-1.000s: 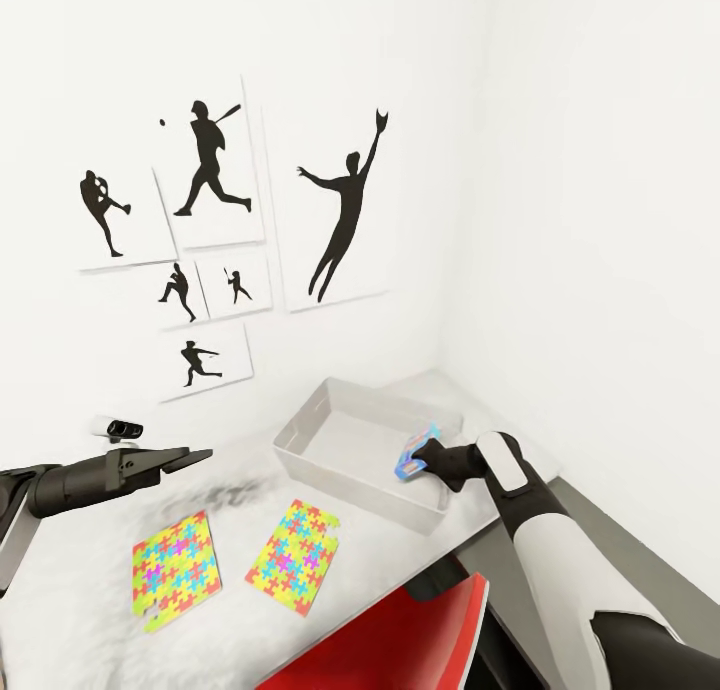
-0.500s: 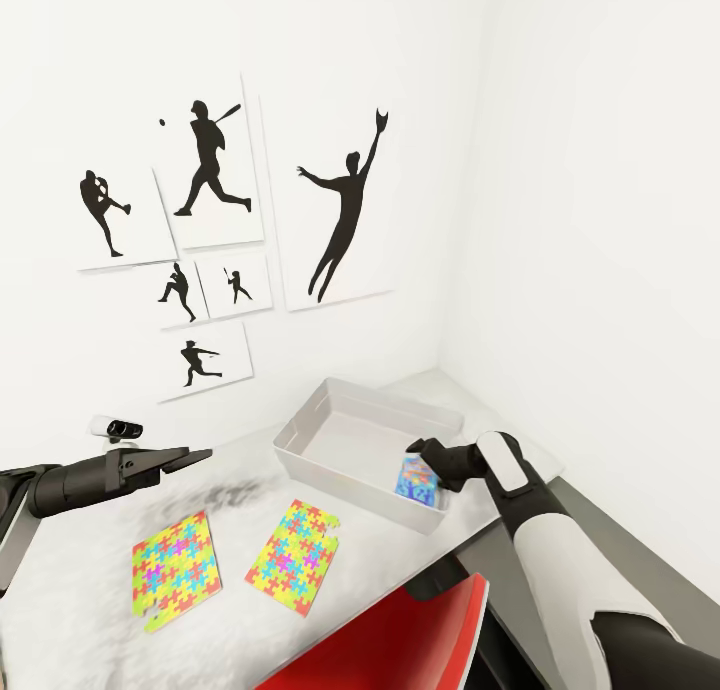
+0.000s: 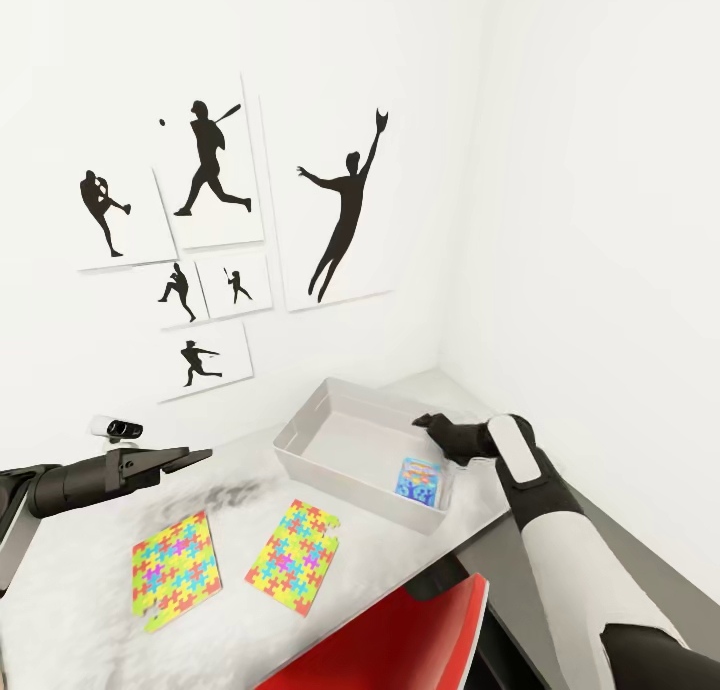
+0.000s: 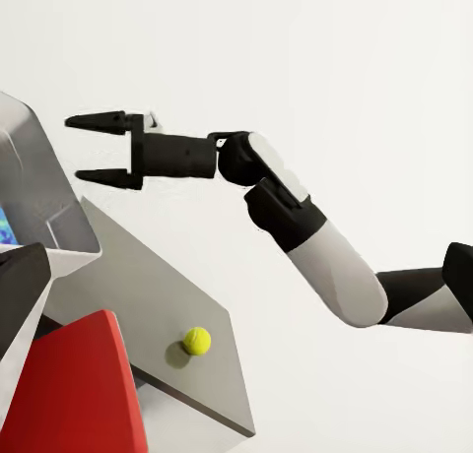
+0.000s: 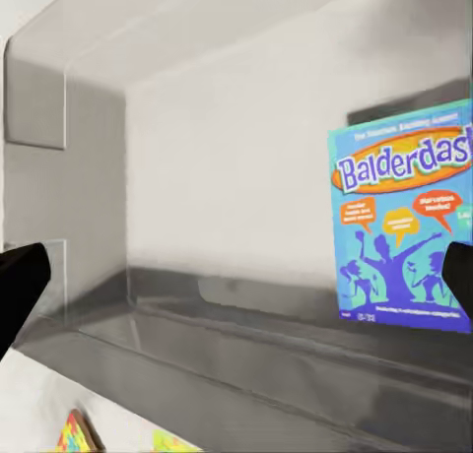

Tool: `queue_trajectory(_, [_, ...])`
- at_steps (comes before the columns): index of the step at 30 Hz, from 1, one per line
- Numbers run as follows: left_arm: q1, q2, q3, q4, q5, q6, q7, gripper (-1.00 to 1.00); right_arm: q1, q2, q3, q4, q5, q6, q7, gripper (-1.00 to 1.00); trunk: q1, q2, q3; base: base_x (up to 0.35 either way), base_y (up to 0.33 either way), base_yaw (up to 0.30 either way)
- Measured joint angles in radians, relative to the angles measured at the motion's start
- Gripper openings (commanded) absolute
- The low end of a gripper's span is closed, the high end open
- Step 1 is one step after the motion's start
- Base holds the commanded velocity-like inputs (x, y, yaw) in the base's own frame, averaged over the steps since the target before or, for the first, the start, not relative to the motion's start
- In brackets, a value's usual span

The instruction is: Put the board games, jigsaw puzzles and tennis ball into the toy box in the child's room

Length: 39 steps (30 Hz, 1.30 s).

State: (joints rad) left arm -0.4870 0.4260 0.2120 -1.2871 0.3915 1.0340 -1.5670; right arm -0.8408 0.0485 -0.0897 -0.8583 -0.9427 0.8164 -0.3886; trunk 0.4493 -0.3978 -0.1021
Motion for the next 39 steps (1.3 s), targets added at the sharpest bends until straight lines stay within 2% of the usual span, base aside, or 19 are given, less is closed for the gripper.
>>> queue_trajectory(5, [0.0, 0.0, 0.0, 0.0, 0.0, 0.0, 0.0, 1.0, 0.007, 0.0, 0.0, -0.21, -0.003, 0.066, 0.0, 1.0, 0.0, 0.0, 0.0, 0.0, 0.0, 0.0])
queue_trajectory(10, [0.0, 0.0, 0.0, 0.0, 0.0, 0.0, 0.0, 1.0, 0.021, 0.002, 0.001, -0.336, -0.002, 0.12, 0.002, 1.0, 0.0, 0.0, 0.0, 0.0, 0.0, 0.0])
queue_trajectory(15, [0.0, 0.0, 0.0, 0.0, 0.0, 0.0, 0.0, 1.0, 0.067, 0.002, 0.002, -0.486, -0.016, 0.166, 0.004, 1.0, 0.0, 0.0, 0.0, 0.0, 0.0, 0.0])
queue_trajectory(16, [0.0, 0.0, 0.0, 0.0, 0.0, 0.0, 0.0, 1.0, 0.089, 0.002, 0.002, -0.528, -0.028, 0.181, 0.005, 1.0, 0.0, 0.0, 0.0, 0.0, 0.0, 0.0])
queue_trajectory(20, [0.0, 0.0, 0.0, 0.0, 0.0, 0.0, 0.0, 1.0, 0.14, -0.001, 0.0, -0.6, -0.068, 0.201, 0.006, 1.0, 0.0, 0.0, 0.0, 0.0, 0.0, 0.0])
queue_trajectory(21, [0.0, 0.0, 0.0, 0.0, 0.0, 0.0, 0.0, 1.0, 0.167, -0.003, -0.001, -0.622, -0.095, 0.206, 0.006, 1.0, 0.0, 0.0, 0.0, 0.0, 0.0, 0.0])
queue_trajectory(24, [0.0, 0.0, 0.0, 0.0, 0.0, 0.0, 0.0, 1.0, 0.21, -0.004, -0.002, -0.643, -0.14, 0.211, 0.014, 1.0, 0.0, 0.0, 0.0, 0.0, 0.0, 0.0])
queue_trajectory(25, [0.0, 0.0, 0.0, 0.0, 0.0, 0.0, 0.0, 1.0, 0.236, -0.005, -0.003, -0.652, -0.166, 0.212, 0.028, 1.0, 0.0, 0.0, 0.0, 0.0, 0.0, 0.0])
queue_trajectory(27, [0.0, 0.0, -0.001, 0.0, 0.0, 0.0, 0.0, 1.0, 0.263, -0.007, -0.003, -0.658, -0.185, 0.212, 0.054, 1.0, 0.0, 0.0, 0.0, 0.0, 0.0, -0.002])
queue_trajectory(28, [0.0, 0.0, -0.001, 0.0, 0.0, 0.0, 0.0, 1.0, 0.287, -0.011, -0.003, -0.663, -0.197, 0.212, 0.09, 1.0, 0.0, 0.0, 0.0, 0.0, 0.0, -0.013])
queue_trajectory(29, [0.0, 0.0, -0.001, 0.0, 0.0, 0.0, 0.0, 1.0, 0.3, -0.015, -0.003, -0.664, -0.201, 0.211, 0.114, 1.0, 0.0, 0.0, 0.0, 0.0, 0.0, -0.033])
queue_trajectory(31, [0.0, 0.0, 0.0, 0.0, 0.0, 0.0, 0.0, 1.0, 0.353, -0.035, -0.003, -0.671, -0.209, 0.202, 0.227, 1.0, 0.0, 0.0, 0.002, 0.0, 0.0, -0.048])
queue_trajectory(35, [0.0, 0.0, 0.0, 0.0, -0.001, 0.0, 0.0, 1.0, 0.413, -0.052, -0.003, -0.674, -0.214, 0.175, 0.346, 1.0, 0.0, 0.0, 0.007, 0.0, 0.0, -0.057])
queue_trajectory(39, [0.0, 0.0, -0.001, 0.0, -0.002, 0.0, 0.0, 1.0, 0.482, -0.063, -0.002, -0.677, -0.225, 0.109, 0.461, 1.0, 0.0, 0.0, 0.013, 0.0, 0.0, -0.037])
